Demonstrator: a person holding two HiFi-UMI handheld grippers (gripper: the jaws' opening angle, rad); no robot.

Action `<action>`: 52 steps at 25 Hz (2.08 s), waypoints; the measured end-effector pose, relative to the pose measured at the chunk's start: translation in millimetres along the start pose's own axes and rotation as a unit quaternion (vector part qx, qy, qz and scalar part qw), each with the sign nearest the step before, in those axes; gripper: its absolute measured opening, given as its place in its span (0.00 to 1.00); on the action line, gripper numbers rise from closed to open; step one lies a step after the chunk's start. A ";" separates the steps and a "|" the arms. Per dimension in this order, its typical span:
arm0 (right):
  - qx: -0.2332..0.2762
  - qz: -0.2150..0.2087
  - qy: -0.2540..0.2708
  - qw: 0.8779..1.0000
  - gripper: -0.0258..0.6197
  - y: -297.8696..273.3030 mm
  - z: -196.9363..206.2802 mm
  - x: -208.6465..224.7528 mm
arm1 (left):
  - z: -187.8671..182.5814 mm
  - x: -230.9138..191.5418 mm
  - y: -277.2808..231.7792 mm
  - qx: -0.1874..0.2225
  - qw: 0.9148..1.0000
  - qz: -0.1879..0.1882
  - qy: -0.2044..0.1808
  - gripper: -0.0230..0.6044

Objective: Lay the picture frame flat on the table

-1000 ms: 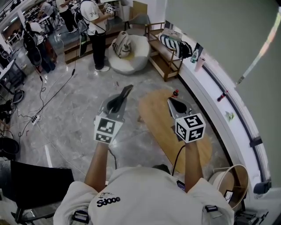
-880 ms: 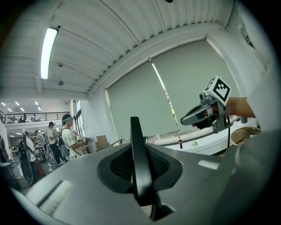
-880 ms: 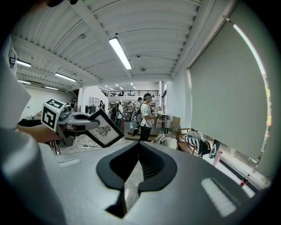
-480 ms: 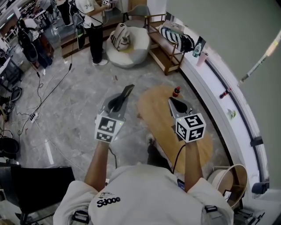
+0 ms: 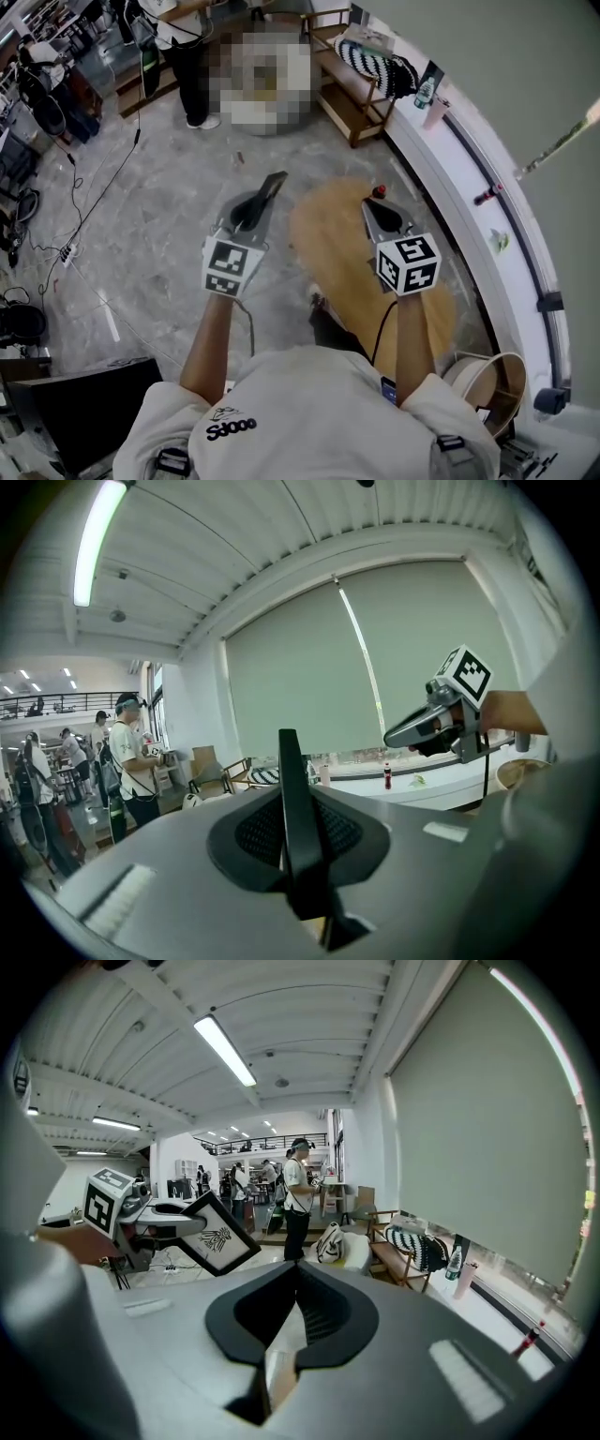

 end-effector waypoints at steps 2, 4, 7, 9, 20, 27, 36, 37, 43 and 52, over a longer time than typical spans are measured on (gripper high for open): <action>-0.007 0.004 -0.005 1.000 0.04 -13.9 0.1 19.8 | 4.5 -3.0 -24.3 -0.007 1.000 0.008 0.002 0.11; -0.015 0.007 -0.013 1.000 0.04 -27.8 1.5 38.5 | 10.8 -6.0 -48.5 -0.016 1.000 0.014 0.006 0.11; -0.029 0.009 -0.027 0.999 0.04 -45.3 10.0 63.5 | 23.8 -5.0 -81.5 -0.032 0.999 0.025 0.016 0.11; -0.036 0.011 -0.035 0.999 0.04 -55.1 17.1 77.9 | 33.9 -1.8 -100.7 -0.041 0.998 0.033 0.025 0.11; -0.067 0.052 -0.098 0.992 0.04 -59.6 79.2 141.3 | 87.2 49.2 -172.8 -0.093 0.988 0.101 0.067 0.11; -0.086 0.080 -0.127 0.985 0.04 -48.6 126.8 165.8 | 133.0 98.7 -208.9 -0.124 0.977 0.147 0.086 0.11; -0.104 0.105 -0.176 0.973 0.04 -30.8 188.5 193.3 | 192.3 149.6 -247.3 -0.184 0.953 0.172 0.165 0.11; -0.107 0.109 -0.181 0.972 0.04 -29.9 195.5 197.1 | 199.4 155.5 -252.2 -0.191 0.951 0.174 0.171 0.11; -0.126 0.119 -0.209 0.962 0.04 -32.6 235.4 211.5 | 241.7 188.1 -273.7 -0.227 0.933 0.192 0.200 0.11; -0.145 0.114 -0.224 0.957 0.04 -65.3 278.6 234.5 | 304.2 232.0 -299.4 -0.273 0.901 0.214 0.260 0.11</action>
Point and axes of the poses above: the fingertips, and each gripper's own axes: y backward along the fingers, x to its right, z out of its underside, the point moved 2 cm from there along y, backward along the fingers, and after that the axes turned 13 degrees about -z, right-handed, at the moved point
